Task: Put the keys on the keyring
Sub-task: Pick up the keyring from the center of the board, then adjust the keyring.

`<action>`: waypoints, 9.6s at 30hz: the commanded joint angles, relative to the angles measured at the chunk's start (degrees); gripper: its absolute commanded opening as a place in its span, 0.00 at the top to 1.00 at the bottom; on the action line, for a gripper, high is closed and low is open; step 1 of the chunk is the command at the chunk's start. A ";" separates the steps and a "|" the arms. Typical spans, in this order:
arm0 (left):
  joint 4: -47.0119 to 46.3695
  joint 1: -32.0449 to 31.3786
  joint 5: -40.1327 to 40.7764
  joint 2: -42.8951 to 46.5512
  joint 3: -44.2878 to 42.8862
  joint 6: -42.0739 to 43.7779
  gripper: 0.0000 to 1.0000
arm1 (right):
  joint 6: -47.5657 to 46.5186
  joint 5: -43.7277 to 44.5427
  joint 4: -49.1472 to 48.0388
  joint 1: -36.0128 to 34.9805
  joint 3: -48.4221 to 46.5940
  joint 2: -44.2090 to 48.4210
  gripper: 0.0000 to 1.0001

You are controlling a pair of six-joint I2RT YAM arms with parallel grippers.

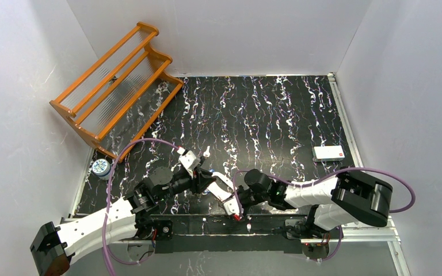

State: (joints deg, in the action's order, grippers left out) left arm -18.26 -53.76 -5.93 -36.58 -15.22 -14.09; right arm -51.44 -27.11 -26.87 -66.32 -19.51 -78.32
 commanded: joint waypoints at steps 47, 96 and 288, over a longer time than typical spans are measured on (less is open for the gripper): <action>1.98 -0.12 -5.24 2.80 -2.01 11.05 0.74 | 27.31 -4.60 -0.05 8.80 -10.27 0.74 0.99; -0.98 -0.12 -14.32 2.32 0.72 19.97 0.69 | 34.52 -22.64 1.16 15.79 -8.72 9.86 0.99; -11.89 -1.53 -9.57 3.63 10.54 25.32 0.89 | 34.04 -20.91 -11.31 13.49 -11.38 -3.75 0.99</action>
State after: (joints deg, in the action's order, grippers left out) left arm -31.44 -54.94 -16.36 -35.51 -1.87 10.92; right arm -16.53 -47.53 -36.03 -52.60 -29.47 -82.98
